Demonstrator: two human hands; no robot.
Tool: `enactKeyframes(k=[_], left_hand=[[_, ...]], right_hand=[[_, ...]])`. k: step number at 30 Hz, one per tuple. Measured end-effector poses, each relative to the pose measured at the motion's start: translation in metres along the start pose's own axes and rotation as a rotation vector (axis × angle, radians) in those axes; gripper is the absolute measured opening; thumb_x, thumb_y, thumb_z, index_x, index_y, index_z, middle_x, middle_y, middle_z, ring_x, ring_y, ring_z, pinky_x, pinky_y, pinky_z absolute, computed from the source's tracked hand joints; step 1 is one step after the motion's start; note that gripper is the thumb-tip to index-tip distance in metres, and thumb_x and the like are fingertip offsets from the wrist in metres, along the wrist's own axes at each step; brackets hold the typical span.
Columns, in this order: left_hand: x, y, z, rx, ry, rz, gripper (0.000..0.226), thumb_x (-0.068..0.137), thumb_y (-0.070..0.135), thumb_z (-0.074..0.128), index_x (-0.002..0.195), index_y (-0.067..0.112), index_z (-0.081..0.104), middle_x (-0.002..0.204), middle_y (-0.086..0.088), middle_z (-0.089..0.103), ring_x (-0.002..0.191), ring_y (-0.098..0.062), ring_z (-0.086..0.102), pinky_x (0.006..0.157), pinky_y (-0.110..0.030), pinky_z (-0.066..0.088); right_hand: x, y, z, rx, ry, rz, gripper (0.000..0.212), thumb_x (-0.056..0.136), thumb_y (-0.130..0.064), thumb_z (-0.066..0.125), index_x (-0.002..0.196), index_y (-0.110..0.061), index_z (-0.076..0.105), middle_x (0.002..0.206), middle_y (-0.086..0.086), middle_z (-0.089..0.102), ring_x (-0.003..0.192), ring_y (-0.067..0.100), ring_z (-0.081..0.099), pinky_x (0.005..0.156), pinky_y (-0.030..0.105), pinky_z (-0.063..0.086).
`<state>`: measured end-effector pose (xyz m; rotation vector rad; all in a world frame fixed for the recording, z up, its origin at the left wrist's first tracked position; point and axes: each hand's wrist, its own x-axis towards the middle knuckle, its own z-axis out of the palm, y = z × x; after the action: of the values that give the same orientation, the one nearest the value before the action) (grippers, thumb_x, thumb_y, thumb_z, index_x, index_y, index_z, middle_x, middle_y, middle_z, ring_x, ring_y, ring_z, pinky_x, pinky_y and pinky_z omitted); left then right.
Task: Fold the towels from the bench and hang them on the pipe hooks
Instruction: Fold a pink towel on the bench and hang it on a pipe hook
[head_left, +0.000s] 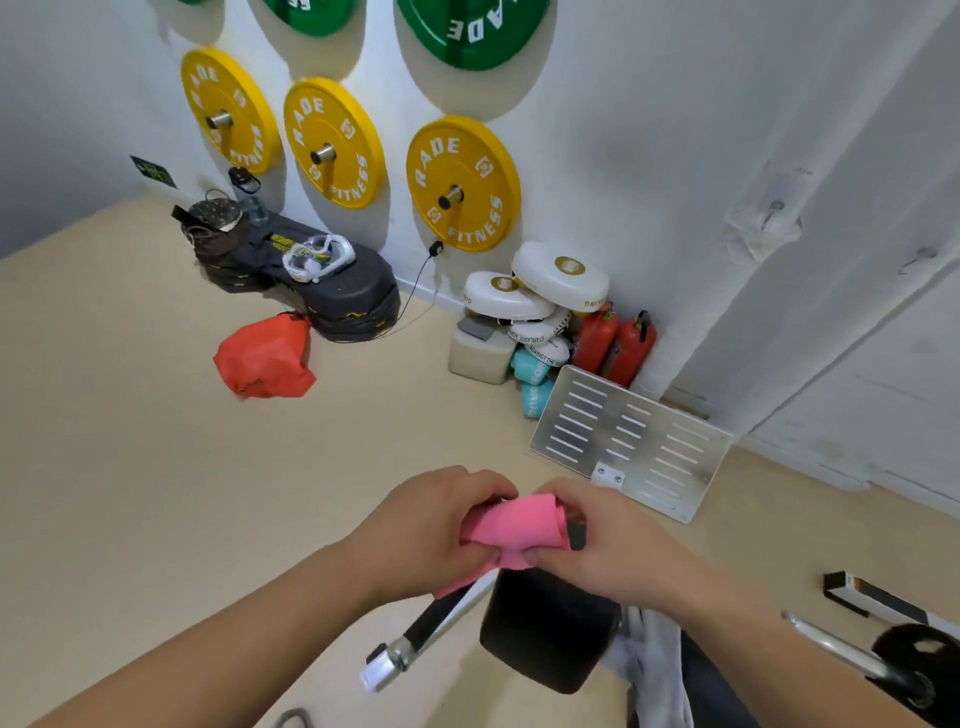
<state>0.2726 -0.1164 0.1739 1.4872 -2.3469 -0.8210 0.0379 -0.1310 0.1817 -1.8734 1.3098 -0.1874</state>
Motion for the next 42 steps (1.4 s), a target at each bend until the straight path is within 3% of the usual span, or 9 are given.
enactKeyframes(k=[6, 9, 14, 18, 23, 32, 36, 39, 42], left_hand=[[-0.027, -0.129, -0.077, -0.158, -0.003, -0.149, 0.047, 0.073, 0.049, 0.076, 0.116, 0.039, 0.062, 0.103, 0.021, 0.065, 0.094, 0.001, 0.059, 0.082, -0.027, 0.053], [-0.037, -0.202, -0.121, -0.388, 0.014, -0.247, 0.043, 0.071, 0.037, 0.081, 0.110, 0.038, 0.063, 0.102, 0.016, 0.069, 0.094, -0.004, 0.066, 0.079, -0.028, 0.057], [-0.031, -0.278, -0.191, -0.627, 0.029, -0.287, 0.046, 0.073, 0.011, 0.081, 0.112, 0.030, 0.066, 0.106, 0.007, 0.072, 0.095, -0.009, 0.070, 0.087, -0.031, 0.059], [0.015, -0.304, -0.232, -0.737, 0.082, -0.301, 0.049, 0.071, 0.009, 0.083, 0.113, 0.028, 0.067, 0.102, -0.005, 0.073, 0.082, -0.010, 0.068, 0.079, -0.037, 0.060], [0.116, -0.283, -0.248, -0.861, 0.067, -0.292, 0.048, 0.074, -0.002, 0.081, 0.113, 0.022, 0.066, 0.103, -0.009, 0.076, 0.081, -0.019, 0.075, 0.072, -0.030, 0.060], [0.337, -0.190, -0.269, -0.896, -0.065, -0.138, 0.043, 0.078, 0.011, 0.087, 0.115, 0.018, 0.066, 0.103, -0.010, 0.078, 0.090, -0.030, 0.077, 0.078, -0.043, 0.064], [0.415, -0.147, -0.269, -0.898, -0.116, -0.081, 0.033, 0.082, 0.018, 0.085, 0.110, 0.021, 0.068, 0.102, -0.007, 0.076, 0.090, -0.030, 0.076, 0.056, -0.020, 0.057], [0.480, -0.122, -0.264, -0.849, -0.143, -0.038, 0.039, 0.066, 0.040, 0.091, 0.100, 0.032, 0.074, 0.105, -0.004, 0.075, 0.093, -0.025, 0.076, 0.075, -0.040, 0.065], [0.551, -0.093, -0.261, -0.824, -0.202, -0.012, 0.044, 0.059, 0.050, 0.090, 0.098, 0.032, 0.076, 0.099, -0.001, 0.076, 0.092, -0.028, 0.076, 0.079, -0.049, 0.064]], right_hand=[[0.109, -0.078, 0.041, 0.169, 0.087, 0.056, 0.030, 0.074, -0.031, 0.081, 0.100, -0.031, 0.067, 0.094, -0.005, 0.072, 0.091, 0.014, 0.069, 0.087, 0.047, 0.058], [0.169, -0.122, 0.065, 0.309, 0.136, 0.076, 0.033, 0.074, -0.028, 0.081, 0.105, -0.029, 0.069, 0.101, -0.001, 0.076, 0.097, 0.019, 0.072, 0.092, 0.048, 0.059], [0.243, -0.179, 0.078, 0.575, 0.181, 0.155, 0.032, 0.088, 0.002, 0.075, 0.117, -0.007, 0.067, 0.109, 0.010, 0.079, 0.107, 0.030, 0.073, 0.099, 0.044, 0.058], [0.274, -0.198, 0.053, 0.634, 0.216, 0.183, 0.034, 0.089, -0.013, 0.078, 0.121, -0.010, 0.066, 0.109, 0.008, 0.079, 0.098, 0.023, 0.074, 0.089, 0.041, 0.058], [0.284, -0.179, -0.008, 0.700, 0.335, 0.292, 0.035, 0.092, -0.022, 0.076, 0.125, -0.023, 0.063, 0.107, 0.000, 0.080, 0.097, 0.023, 0.076, 0.092, 0.045, 0.061], [0.297, -0.094, -0.173, 0.777, 0.659, 0.388, 0.048, 0.074, -0.034, 0.080, 0.117, -0.017, 0.070, 0.110, 0.004, 0.079, 0.102, 0.026, 0.075, 0.097, 0.054, 0.058], [0.300, -0.062, -0.240, 0.781, 0.760, 0.457, 0.039, 0.082, -0.031, 0.083, 0.117, -0.017, 0.072, 0.111, 0.006, 0.079, 0.102, 0.027, 0.076, 0.091, 0.047, 0.062], [0.305, -0.035, -0.287, 0.793, 0.847, 0.500, 0.038, 0.083, -0.030, 0.083, 0.116, -0.014, 0.072, 0.106, 0.013, 0.078, 0.088, 0.026, 0.077, 0.083, 0.042, 0.064], [0.312, -0.005, -0.335, 0.800, 0.937, 0.519, 0.026, 0.091, -0.024, 0.077, 0.114, -0.012, 0.072, 0.103, 0.021, 0.076, 0.077, 0.024, 0.072, 0.084, 0.047, 0.063]])
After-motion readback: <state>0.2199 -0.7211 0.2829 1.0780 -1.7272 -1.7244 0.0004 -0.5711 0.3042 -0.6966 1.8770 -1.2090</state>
